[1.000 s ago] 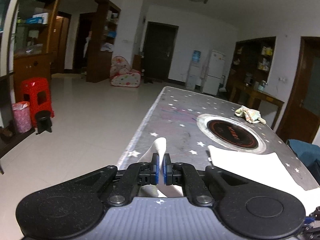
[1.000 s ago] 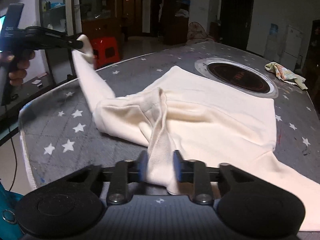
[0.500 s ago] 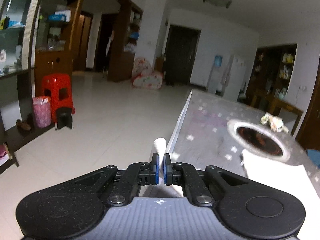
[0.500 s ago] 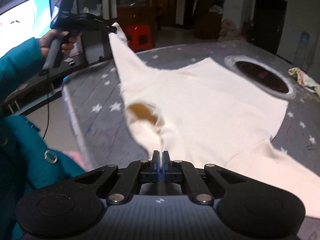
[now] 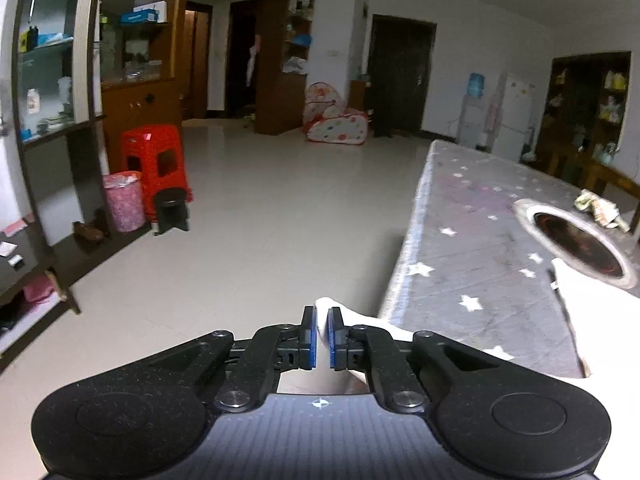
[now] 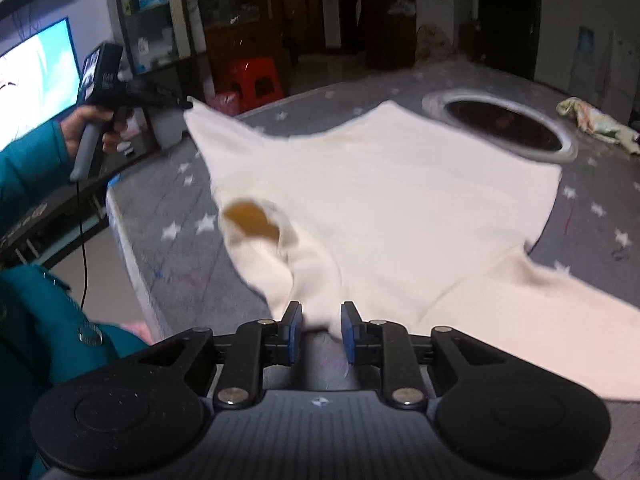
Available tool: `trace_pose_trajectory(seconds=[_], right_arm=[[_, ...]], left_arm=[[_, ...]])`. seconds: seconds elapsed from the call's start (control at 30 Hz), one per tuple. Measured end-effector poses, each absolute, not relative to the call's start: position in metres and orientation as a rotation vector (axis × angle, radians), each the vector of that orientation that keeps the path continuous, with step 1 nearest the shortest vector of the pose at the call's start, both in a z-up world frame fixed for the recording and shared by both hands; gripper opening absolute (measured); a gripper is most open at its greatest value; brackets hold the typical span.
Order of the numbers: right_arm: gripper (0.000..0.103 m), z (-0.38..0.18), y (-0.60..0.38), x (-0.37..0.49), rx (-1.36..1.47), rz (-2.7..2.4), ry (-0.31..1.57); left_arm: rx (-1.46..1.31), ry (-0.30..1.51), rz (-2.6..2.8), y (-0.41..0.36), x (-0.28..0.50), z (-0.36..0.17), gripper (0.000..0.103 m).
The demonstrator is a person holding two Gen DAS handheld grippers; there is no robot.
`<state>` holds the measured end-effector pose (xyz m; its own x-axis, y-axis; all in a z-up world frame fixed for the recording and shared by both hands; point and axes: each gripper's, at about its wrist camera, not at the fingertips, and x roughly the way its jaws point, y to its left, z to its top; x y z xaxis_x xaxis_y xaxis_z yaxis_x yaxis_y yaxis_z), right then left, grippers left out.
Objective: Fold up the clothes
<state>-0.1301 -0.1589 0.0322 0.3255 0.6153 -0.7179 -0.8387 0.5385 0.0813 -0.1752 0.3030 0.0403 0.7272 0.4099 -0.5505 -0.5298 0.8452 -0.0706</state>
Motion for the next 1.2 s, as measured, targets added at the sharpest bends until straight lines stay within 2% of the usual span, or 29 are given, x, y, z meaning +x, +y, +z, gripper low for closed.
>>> trace_pose_trajectory(seconds=[0.2, 0.3, 0.4, 0.6, 0.83, 1.1, 1.17, 1.2], right_arm=[[0.032, 0.048, -0.167, -0.13, -0.305, 1.013, 0.726], [0.033, 0.052, -0.174, -0.12, -0.284, 0.94, 0.696], [0.037, 0.049, -0.185, -0.104, -0.25, 0.846, 0.701], [0.039, 0.035, -0.206, -0.077, -0.207, 0.697, 0.719], [0.046, 0.025, -0.22, -0.066, -0.182, 0.6, 0.731], [0.05, 0.018, -0.226, -0.059, -0.177, 0.565, 0.752], [0.053, 0.016, -0.226, -0.058, -0.176, 0.566, 0.754], [0.053, 0.016, -0.226, -0.058, -0.178, 0.566, 0.753]], left_arm=[[-0.202, 0.612, 0.568, 0.304, -0.162, 0.05, 0.014], [-0.159, 0.572, 0.555, 0.292, -0.158, 0.066, 0.029], [-0.153, 0.544, 0.509, 0.279, -0.149, 0.08, 0.03], [-0.133, 0.562, 0.194, 0.223, -0.097, 0.088, 0.029], [0.003, 0.646, 0.017, 0.154, -0.01, 0.055, 0.03], [0.094, 0.671, 0.017, 0.136, 0.062, 0.029, 0.03], [0.107, 0.687, 0.02, 0.135, 0.072, 0.022, 0.027], [0.108, 0.694, 0.006, 0.136, 0.076, 0.019, 0.015]])
